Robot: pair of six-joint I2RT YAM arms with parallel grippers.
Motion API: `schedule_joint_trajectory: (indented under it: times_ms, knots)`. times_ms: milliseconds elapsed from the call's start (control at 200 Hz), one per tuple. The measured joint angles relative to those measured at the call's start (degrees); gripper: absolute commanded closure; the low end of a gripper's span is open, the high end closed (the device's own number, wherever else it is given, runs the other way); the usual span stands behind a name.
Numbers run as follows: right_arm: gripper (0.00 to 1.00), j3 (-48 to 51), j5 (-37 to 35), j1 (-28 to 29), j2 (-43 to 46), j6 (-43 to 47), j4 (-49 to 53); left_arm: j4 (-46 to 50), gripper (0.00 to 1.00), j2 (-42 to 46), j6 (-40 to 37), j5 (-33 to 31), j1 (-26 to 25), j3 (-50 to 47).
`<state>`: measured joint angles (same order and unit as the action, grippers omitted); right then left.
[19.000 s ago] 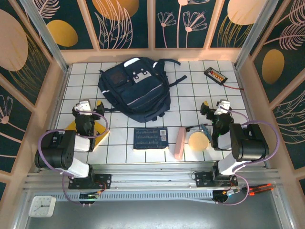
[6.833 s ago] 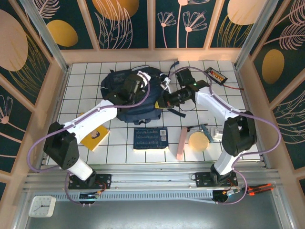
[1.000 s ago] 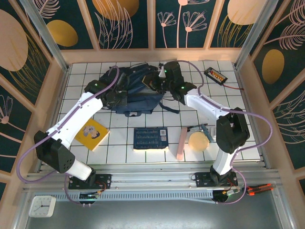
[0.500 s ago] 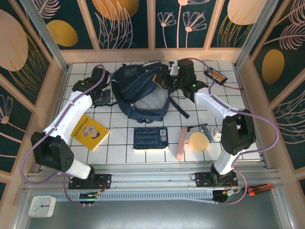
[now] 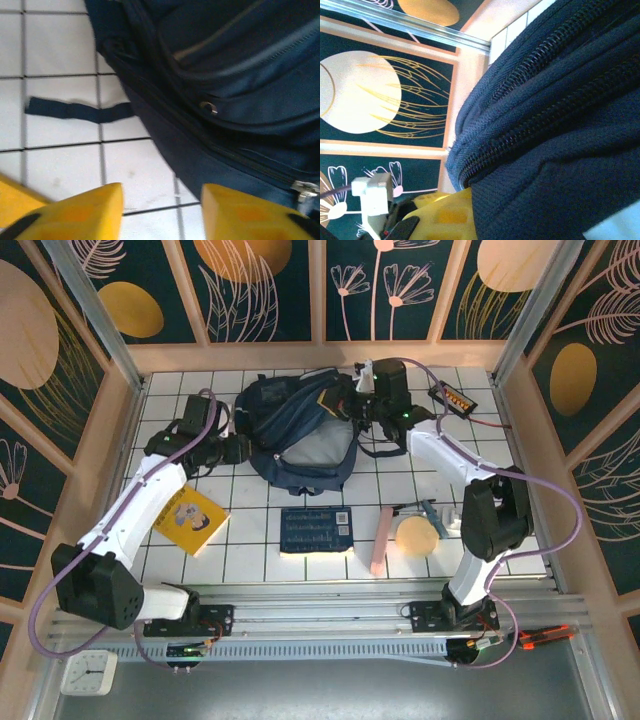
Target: Pack the student bag
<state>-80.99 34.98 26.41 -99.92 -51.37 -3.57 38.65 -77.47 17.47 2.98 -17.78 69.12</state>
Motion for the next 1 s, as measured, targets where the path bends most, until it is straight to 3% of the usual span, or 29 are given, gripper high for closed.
schedule_joint_trajectory:
  times_ms: [365,736,996]
  knots:
    - [1.0,-3.19,-0.46,1.25,-0.66,0.02,1.07,-1.16,0.48,-3.93,7.06,10.12,-5.46,0.0]
    - [1.0,-3.19,-0.9,2.23,-0.7,0.0,1.09,-0.26,0.49,-8.11,8.81,10.86,-6.36,4.28]
    - [1.0,-3.37,-1.07,2.97,-1.14,-0.44,1.05,0.76,0.55,-9.42,9.86,8.94,-7.43,4.44]
